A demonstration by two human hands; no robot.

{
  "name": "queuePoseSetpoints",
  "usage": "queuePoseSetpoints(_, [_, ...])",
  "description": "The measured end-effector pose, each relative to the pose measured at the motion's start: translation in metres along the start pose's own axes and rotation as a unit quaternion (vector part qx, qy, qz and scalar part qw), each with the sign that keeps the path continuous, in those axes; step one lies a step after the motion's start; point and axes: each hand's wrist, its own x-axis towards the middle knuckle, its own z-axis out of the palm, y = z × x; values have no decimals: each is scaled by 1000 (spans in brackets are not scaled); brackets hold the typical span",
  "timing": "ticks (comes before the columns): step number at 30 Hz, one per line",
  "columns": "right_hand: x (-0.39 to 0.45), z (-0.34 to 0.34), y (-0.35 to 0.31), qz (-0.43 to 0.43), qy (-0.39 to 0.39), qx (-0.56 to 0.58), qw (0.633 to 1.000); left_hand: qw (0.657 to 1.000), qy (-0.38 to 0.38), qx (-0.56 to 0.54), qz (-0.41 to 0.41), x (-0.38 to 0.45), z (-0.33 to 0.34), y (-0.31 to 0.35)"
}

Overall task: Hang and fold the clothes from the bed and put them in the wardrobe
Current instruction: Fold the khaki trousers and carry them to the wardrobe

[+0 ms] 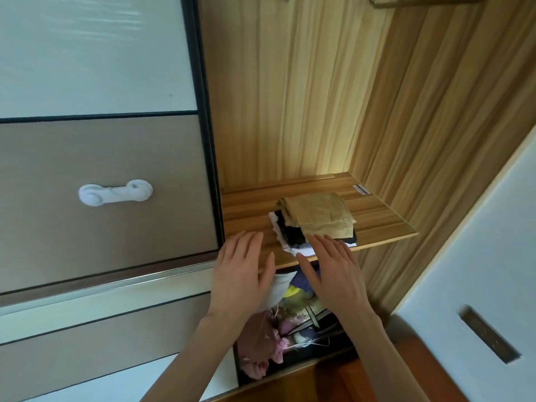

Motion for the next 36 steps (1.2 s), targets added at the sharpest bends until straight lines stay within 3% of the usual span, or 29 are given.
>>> queuePoseSetpoints(6, [9, -15, -65, -50, -1, 75, 996, 995, 32, 71, -64, -33, -70, -26])
queuePoseSetpoints(15, [-6, -33, -184, -110, 66, 186, 974, 963, 99, 171, -182, -90, -170, -96])
queuePoseSetpoints(28, [90, -41, -348, -154, 234, 118, 953, 960, 196, 173, -100, -34, -225, -226])
queuePoseSetpoints(36, [119, -2, -360, -139, 216, 11, 966, 951, 209, 220, -59, -13, -199, -271])
